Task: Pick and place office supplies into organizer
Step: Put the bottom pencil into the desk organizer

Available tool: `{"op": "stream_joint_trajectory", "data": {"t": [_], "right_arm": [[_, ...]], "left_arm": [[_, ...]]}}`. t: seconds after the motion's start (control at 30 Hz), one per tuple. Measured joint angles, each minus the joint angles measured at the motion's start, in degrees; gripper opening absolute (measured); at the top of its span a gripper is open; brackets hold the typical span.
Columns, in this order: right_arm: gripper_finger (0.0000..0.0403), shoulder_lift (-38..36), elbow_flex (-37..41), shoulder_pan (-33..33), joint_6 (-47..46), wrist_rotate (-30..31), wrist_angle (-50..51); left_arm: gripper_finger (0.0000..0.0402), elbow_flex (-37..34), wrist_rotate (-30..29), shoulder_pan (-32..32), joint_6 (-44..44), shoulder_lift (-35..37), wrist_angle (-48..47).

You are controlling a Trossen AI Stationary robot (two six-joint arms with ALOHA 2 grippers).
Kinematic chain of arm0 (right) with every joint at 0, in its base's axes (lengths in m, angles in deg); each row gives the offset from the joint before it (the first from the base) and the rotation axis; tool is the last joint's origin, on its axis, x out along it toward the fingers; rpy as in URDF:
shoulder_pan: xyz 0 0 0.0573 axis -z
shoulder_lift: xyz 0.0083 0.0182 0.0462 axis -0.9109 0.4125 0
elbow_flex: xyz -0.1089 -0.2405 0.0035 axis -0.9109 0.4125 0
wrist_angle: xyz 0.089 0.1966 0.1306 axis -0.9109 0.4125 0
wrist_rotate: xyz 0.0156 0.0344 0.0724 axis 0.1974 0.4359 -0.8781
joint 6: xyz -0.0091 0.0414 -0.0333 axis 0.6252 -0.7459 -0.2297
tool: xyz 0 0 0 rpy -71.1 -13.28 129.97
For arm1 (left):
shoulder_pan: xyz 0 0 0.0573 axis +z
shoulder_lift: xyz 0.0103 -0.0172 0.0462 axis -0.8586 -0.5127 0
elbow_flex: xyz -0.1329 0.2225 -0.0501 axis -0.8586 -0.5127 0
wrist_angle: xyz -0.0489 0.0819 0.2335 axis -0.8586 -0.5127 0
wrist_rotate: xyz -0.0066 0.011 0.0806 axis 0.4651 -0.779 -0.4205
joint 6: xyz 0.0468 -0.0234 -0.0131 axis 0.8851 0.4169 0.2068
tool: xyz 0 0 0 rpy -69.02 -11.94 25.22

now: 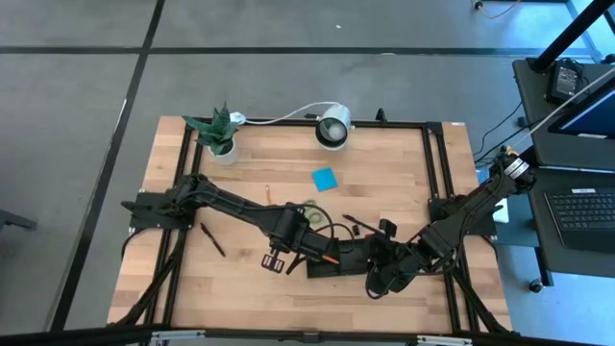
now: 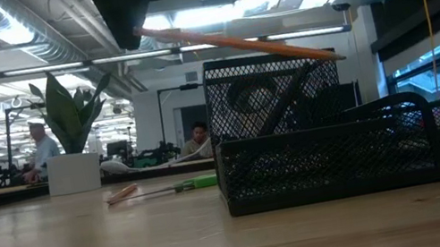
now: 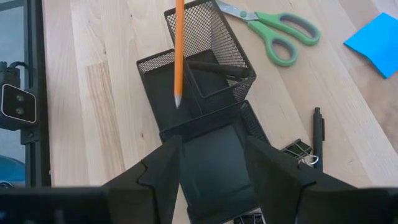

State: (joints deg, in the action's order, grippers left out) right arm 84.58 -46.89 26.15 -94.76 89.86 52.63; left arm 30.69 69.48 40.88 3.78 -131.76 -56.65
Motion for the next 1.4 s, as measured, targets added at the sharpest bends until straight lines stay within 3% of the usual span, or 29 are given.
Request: {"op": "stream_joint_trajectory", "data": {"t": [0.43,1.4], "right_arm": [[0.0177,0.00,0.00,0.00,0.09,-0.02,0.09],[0.0177,-0.02,0.02,0.00,-0.22,-0.03,0.04]], "left_arm": [[0.0013,0.02,-0.70,0.15,-3.83,4.95,-0.11],[0.0013,-0.66,0.92,1.92,-4.34,4.17,-0.04]]}}
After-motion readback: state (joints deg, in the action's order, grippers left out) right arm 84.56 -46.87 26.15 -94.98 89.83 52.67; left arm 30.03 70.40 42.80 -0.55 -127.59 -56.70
